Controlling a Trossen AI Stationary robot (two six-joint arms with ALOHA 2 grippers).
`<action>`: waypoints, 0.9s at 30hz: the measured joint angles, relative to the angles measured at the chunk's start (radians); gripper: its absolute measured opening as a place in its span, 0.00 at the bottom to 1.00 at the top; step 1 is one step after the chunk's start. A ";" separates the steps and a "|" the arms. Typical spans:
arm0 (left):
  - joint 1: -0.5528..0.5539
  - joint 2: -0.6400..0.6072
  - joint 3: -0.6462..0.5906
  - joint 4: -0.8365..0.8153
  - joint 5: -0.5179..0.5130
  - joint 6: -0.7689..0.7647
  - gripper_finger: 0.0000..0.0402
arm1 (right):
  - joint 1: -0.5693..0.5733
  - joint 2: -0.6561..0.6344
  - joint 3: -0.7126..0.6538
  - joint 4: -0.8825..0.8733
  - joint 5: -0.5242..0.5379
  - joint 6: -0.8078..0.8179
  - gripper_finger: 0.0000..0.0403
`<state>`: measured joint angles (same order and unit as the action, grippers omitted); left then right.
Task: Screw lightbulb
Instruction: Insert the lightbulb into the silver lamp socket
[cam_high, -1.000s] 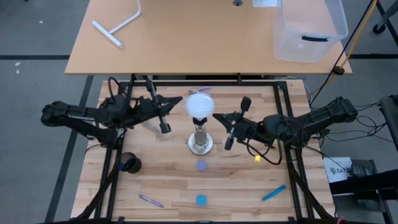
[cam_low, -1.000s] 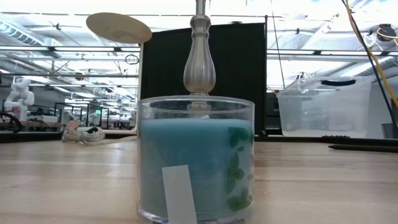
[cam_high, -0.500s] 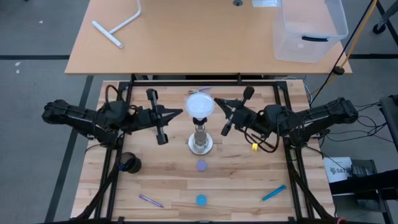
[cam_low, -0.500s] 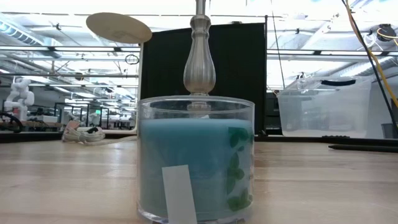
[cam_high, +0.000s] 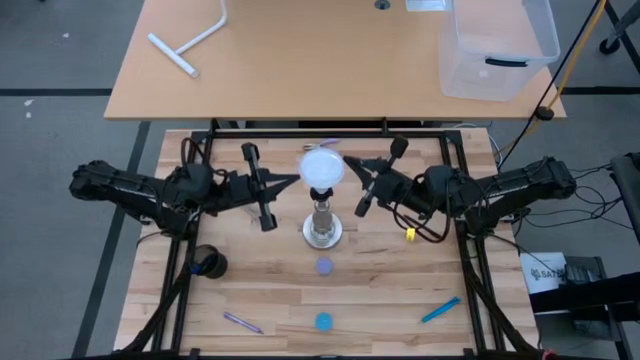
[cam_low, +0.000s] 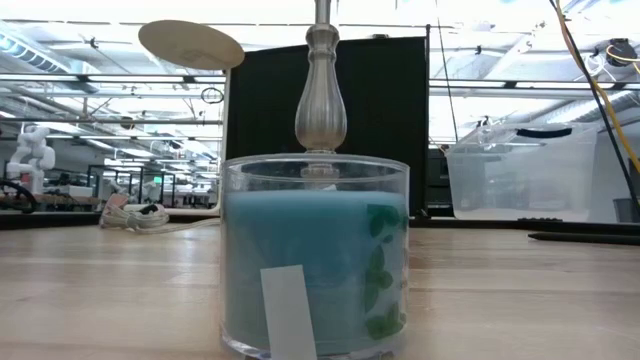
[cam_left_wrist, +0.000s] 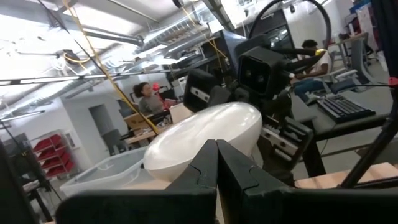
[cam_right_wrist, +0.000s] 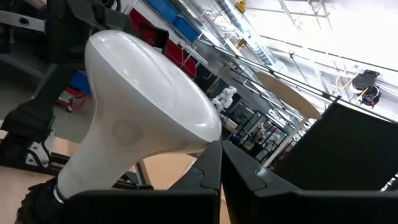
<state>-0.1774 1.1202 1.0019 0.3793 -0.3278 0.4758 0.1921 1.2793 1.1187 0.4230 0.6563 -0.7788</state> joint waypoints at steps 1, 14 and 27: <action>0.003 0.000 0.000 0.000 0.000 0.000 0.00 | 0.000 0.000 0.000 -0.001 -0.001 0.001 0.00; 0.016 -0.001 0.000 -0.012 -0.042 -0.006 0.00 | 0.051 -0.002 0.000 -0.007 0.009 -0.017 0.00; 0.063 0.001 0.000 -0.032 -0.091 -0.049 0.00 | 0.120 0.002 0.000 -0.036 -0.012 -0.008 0.00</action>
<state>-0.1145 1.1213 1.0019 0.3469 -0.4191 0.4264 0.3123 1.2812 1.1187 0.3866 0.6447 -0.7864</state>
